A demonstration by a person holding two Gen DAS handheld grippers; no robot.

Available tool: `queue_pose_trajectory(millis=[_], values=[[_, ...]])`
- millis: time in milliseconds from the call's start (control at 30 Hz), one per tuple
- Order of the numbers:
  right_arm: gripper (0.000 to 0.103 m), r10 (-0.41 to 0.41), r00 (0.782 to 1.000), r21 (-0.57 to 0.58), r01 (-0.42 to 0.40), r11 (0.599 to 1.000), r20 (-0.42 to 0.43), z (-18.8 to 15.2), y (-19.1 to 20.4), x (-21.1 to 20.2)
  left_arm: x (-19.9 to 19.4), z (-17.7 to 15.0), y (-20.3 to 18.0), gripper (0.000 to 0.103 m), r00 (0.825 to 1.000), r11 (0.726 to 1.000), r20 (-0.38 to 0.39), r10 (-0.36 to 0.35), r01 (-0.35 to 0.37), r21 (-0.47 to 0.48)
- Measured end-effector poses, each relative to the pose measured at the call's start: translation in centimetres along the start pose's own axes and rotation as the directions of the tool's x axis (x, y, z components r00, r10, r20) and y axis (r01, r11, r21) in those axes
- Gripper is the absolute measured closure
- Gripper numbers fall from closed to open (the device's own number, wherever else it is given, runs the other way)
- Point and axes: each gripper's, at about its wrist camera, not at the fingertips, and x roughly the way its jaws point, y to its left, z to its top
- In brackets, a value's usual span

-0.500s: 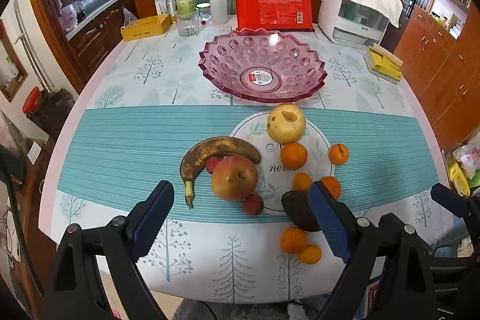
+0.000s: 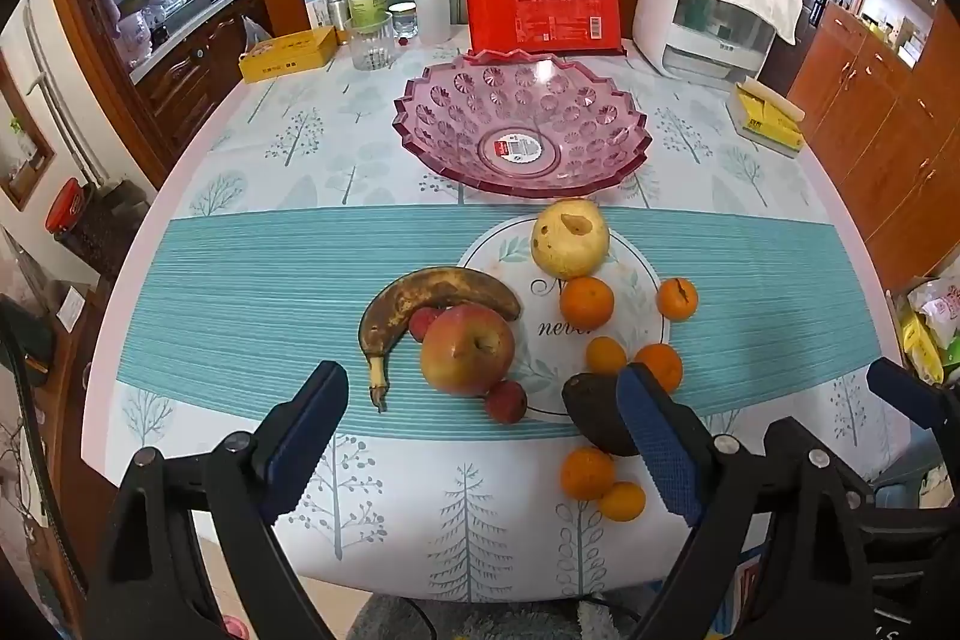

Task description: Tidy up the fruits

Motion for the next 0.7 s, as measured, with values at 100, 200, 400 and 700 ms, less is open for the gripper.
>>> queue_pose_trajectory(millis=[100,200,400,700], values=[[0.010,0.002,1.000,0.002,-0.002,1.000,0.001,0.0,0.0,-0.1,0.0,0.0,-0.1,0.013,1.000,1.000,0.000,0.005,-0.005,0.002],[0.010,0.002,1.000,0.002,-0.002,1.000,0.003,-0.2,0.1,0.0,-0.2,-0.3,0.0,0.013,1.000,1.000,-0.001,0.008,-0.008,-0.004],[0.010,0.007,1.000,-0.009,-0.007,1.000,0.004,0.1,0.2,-0.6,0.3,-0.2,0.5,0.012,1.000,1.000,-0.008,0.018,-0.018,-0.012],[0.010,0.013,1.000,-0.012,-0.012,1.000,0.012,0.4,0.3,-0.2,0.2,-0.1,0.6,0.012,0.999,0.999,-0.013,0.030,-0.030,-0.019]])
